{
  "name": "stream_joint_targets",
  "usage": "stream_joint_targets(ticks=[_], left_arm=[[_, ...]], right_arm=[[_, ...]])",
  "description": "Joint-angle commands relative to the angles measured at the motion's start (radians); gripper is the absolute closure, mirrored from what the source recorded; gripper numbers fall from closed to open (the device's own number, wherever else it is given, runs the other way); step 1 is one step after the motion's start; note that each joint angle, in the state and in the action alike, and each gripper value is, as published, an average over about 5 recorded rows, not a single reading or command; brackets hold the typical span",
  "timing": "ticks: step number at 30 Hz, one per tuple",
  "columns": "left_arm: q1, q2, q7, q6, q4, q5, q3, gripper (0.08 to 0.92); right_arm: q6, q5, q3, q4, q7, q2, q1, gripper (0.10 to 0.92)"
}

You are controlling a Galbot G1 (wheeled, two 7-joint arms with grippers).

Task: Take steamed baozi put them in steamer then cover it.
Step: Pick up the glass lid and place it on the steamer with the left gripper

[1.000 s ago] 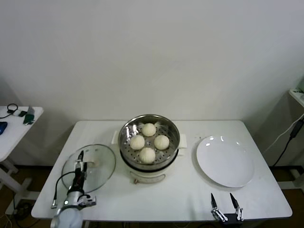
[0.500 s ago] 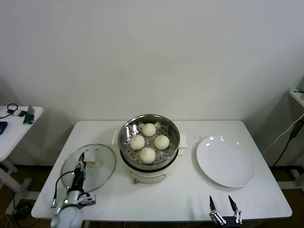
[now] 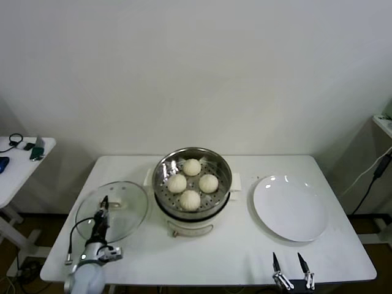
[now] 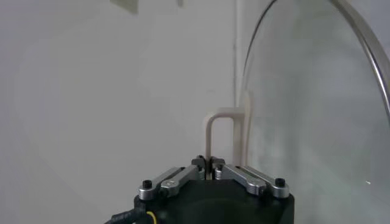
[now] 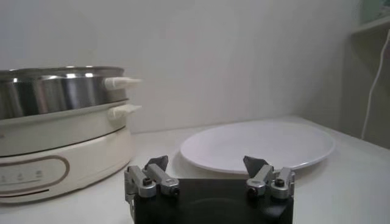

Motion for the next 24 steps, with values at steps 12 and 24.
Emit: stream_joint_targets(ticks=[12,24], left_arm=[[0.065,0.322,0.318,0.309,-0.514,-0.358,0.066,0.863],[-0.041,0.264,0.480,0.588,-0.741,-0.241,0.321,0.863]], right_arm=[[-0.002,-0.052,0.010,-0.008,0.033,0.000,0.008,0.203],[-0.028,-0.072,0.005,0.024,0.051,0.009,0.020,0.203]])
